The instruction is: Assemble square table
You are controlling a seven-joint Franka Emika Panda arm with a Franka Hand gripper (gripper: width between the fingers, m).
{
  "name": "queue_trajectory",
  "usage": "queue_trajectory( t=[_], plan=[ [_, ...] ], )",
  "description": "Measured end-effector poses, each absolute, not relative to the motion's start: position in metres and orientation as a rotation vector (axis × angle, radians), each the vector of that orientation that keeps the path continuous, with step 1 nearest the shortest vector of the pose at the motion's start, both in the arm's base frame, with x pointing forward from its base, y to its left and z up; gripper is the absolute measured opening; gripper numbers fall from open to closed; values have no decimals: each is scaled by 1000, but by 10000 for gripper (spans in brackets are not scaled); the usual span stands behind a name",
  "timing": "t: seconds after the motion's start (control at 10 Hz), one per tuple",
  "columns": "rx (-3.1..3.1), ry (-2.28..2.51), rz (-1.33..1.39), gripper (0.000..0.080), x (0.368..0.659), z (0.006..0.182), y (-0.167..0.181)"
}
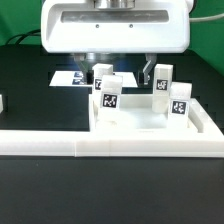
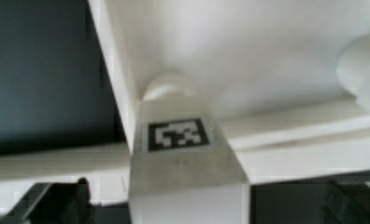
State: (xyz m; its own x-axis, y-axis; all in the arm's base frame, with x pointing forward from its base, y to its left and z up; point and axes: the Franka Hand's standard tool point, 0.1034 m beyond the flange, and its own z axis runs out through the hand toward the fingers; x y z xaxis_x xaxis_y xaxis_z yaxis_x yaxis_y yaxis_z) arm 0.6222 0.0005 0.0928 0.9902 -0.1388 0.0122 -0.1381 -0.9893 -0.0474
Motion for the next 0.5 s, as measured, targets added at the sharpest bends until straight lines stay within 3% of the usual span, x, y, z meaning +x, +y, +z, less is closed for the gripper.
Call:
queue_trajectory(
  t=[0.2,0.5],
  plan=[
    [-3099,229,-37,649,619,82,-11],
    [-3096,256,-17,649,617,81,-16]
  ],
)
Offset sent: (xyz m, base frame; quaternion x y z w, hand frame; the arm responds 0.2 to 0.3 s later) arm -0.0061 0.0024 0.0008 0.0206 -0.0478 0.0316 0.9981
